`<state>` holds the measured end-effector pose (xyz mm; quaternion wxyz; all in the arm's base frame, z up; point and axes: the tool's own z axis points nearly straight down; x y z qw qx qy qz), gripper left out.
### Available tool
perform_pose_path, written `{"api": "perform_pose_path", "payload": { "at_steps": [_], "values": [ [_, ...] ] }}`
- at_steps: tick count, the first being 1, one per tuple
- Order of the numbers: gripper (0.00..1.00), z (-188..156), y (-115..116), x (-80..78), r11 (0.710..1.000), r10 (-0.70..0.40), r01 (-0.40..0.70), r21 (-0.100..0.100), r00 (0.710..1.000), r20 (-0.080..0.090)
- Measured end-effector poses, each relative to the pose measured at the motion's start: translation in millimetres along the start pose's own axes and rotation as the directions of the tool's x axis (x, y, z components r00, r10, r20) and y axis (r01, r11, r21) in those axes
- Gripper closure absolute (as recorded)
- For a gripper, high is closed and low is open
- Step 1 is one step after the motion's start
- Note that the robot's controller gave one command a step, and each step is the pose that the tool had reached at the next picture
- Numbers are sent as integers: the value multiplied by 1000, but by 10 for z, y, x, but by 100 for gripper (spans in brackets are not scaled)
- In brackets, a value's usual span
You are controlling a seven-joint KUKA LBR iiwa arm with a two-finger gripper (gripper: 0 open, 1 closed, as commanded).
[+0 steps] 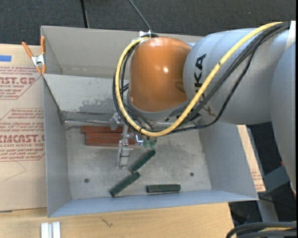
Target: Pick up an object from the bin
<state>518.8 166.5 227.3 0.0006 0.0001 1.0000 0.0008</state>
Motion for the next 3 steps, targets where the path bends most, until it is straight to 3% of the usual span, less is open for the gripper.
{"api": "perform_pose_path", "payload": {
  "at_steps": [1, 2, 3],
  "values": [
    [0, 0, 0, 0, 1000, 0, 0, 0, 1000, 0],
    [0, 459, -143, -204, 999, -37, 37, -1, 999, 9],
    [0, 926, -302, -94, 998, -66, 66, 2, 998, 1]
  ]
}}
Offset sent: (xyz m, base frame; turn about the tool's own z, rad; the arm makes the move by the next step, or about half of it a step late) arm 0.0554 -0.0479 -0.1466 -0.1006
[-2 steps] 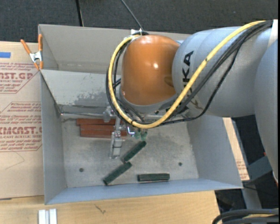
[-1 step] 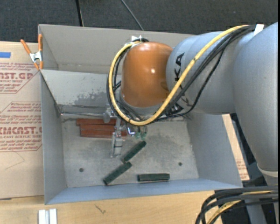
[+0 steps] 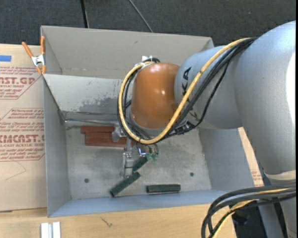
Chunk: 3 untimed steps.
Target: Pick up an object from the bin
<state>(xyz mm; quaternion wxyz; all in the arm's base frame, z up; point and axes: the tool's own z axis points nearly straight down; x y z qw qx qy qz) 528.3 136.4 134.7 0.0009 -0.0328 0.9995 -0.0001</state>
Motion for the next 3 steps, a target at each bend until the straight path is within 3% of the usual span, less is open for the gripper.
{"api": "perform_pose_path", "payload": {
  "at_steps": [1, 2, 3],
  "values": [
    [0, 223, -61, -205, 996, 91, -91, -1, 996, -2],
    [100, 602, 40, -687, 1000, -22, 22, -2, 1000, 5],
    [100, 602, 40, -687, 1000, -22, 22, -2, 1000, 5]
  ]
}}
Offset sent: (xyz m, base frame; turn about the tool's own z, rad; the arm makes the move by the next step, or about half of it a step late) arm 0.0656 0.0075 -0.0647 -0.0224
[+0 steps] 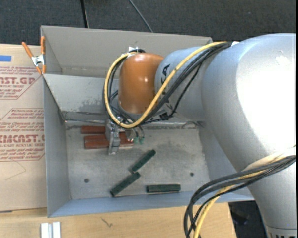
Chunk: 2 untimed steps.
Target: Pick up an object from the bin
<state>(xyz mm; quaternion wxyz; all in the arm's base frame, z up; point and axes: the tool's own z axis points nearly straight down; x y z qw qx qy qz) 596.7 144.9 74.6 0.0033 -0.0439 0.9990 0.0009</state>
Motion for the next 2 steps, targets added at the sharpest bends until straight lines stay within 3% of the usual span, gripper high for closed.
{"api": "perform_pose_path", "payload": {
  "at_steps": [1, 2],
  "values": [
    [100, -1572, 0, 109, 998, 61, -61, 0, 998, 1],
    [0, -1549, -2, 120, 998, 61, -61, 1, 998, -4]
  ]
}}
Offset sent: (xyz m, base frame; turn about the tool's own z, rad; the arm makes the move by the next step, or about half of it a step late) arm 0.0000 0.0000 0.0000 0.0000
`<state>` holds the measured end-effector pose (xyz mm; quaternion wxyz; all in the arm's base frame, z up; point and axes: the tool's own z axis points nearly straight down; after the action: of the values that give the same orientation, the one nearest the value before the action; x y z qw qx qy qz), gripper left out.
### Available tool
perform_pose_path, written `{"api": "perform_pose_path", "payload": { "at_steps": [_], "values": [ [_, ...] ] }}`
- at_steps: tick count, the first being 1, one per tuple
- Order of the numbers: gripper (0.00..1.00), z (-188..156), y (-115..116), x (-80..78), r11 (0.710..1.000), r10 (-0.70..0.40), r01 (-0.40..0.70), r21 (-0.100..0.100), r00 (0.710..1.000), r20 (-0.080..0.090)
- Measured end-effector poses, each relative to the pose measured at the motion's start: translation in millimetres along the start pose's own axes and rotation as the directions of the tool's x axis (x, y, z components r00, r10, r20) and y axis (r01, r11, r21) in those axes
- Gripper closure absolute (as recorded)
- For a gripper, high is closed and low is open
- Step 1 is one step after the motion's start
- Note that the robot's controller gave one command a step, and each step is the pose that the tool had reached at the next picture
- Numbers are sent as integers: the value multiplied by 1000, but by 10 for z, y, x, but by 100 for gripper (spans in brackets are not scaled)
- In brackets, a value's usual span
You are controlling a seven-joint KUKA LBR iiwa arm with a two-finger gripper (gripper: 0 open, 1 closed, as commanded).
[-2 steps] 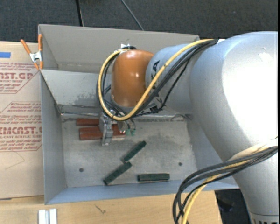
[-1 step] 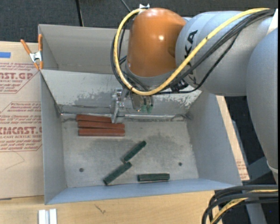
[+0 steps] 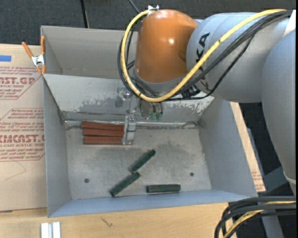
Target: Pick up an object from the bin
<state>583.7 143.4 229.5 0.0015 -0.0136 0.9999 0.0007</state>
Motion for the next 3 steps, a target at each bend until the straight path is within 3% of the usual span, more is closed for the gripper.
{"api": "perform_pose_path", "payload": {
  "at_steps": [1, 2, 3],
  "values": [
    [0, 0, 0, 0, 1000, 0, 0, 0, 1000, 0],
    [0, 496, -145, 551, 999, -43, 43, 0, 999, 3],
    [0, 925, -119, 584, 1000, -15, 15, 0, 1000, -4]
  ]
}}
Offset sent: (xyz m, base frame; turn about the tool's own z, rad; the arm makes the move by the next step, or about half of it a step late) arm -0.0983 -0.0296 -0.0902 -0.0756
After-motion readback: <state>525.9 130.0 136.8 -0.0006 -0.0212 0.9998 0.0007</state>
